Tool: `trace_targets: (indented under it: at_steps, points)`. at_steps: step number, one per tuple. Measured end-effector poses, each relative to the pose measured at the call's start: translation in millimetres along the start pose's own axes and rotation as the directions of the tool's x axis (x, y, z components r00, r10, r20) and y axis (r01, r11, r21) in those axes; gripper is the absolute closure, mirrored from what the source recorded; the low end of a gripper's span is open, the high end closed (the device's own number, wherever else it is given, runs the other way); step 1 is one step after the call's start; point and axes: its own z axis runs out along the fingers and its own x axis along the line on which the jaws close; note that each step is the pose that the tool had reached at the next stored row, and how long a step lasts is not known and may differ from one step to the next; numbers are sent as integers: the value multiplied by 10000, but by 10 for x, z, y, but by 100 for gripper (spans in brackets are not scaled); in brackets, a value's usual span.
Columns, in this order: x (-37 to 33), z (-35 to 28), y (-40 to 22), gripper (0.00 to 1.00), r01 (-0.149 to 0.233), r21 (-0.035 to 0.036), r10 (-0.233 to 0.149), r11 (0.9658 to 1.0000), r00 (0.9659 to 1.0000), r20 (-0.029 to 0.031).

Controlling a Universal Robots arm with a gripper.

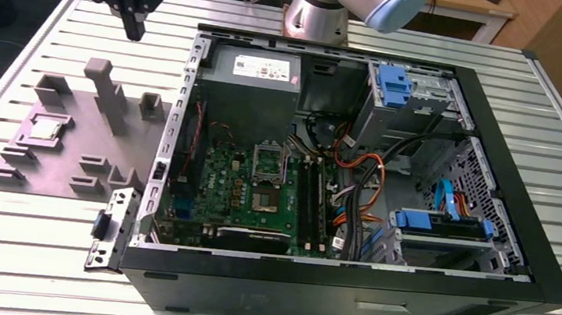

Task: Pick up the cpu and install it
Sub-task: 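Reach for the cpu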

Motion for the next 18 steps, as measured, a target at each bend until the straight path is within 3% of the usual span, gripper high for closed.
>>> trace_targets:
  at_steps: [18]
  points:
    - [32, 7, -3, 90, 0, 0, 0, 10000, 10000, 0]
